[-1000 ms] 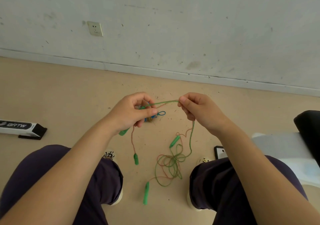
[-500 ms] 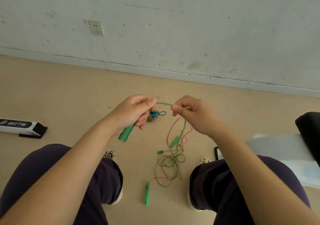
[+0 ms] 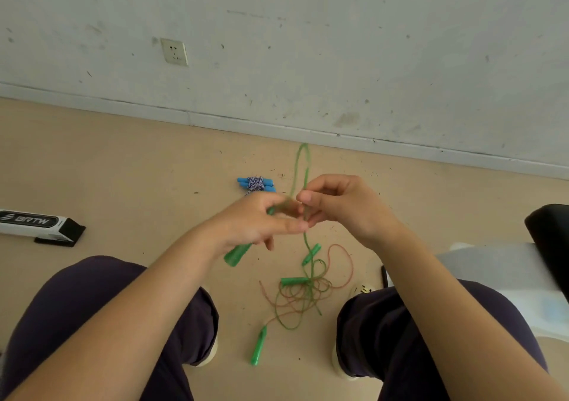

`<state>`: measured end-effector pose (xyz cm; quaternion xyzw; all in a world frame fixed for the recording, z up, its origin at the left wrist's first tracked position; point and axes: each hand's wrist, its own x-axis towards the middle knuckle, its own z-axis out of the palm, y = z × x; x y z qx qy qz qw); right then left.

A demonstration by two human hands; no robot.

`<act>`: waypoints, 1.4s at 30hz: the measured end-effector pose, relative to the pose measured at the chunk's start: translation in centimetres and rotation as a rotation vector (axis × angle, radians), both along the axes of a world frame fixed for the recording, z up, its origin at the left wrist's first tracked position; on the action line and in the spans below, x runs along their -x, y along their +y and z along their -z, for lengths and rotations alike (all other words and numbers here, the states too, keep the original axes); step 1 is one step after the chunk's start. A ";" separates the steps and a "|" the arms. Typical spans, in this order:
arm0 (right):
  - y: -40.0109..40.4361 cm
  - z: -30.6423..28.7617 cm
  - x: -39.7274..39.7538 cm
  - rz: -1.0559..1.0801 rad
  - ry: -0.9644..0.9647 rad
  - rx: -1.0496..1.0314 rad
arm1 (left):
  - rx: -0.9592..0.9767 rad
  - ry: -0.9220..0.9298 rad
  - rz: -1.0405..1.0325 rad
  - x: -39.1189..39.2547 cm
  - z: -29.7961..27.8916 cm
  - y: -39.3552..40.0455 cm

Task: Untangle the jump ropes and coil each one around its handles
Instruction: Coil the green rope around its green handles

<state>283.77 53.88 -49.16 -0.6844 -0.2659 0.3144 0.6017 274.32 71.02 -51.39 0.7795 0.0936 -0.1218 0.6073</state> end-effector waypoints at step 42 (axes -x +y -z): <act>-1.0 0.2 -1.3 0.373 -0.397 0.318 | -0.068 -0.006 -0.123 0.8 -1.9 5.9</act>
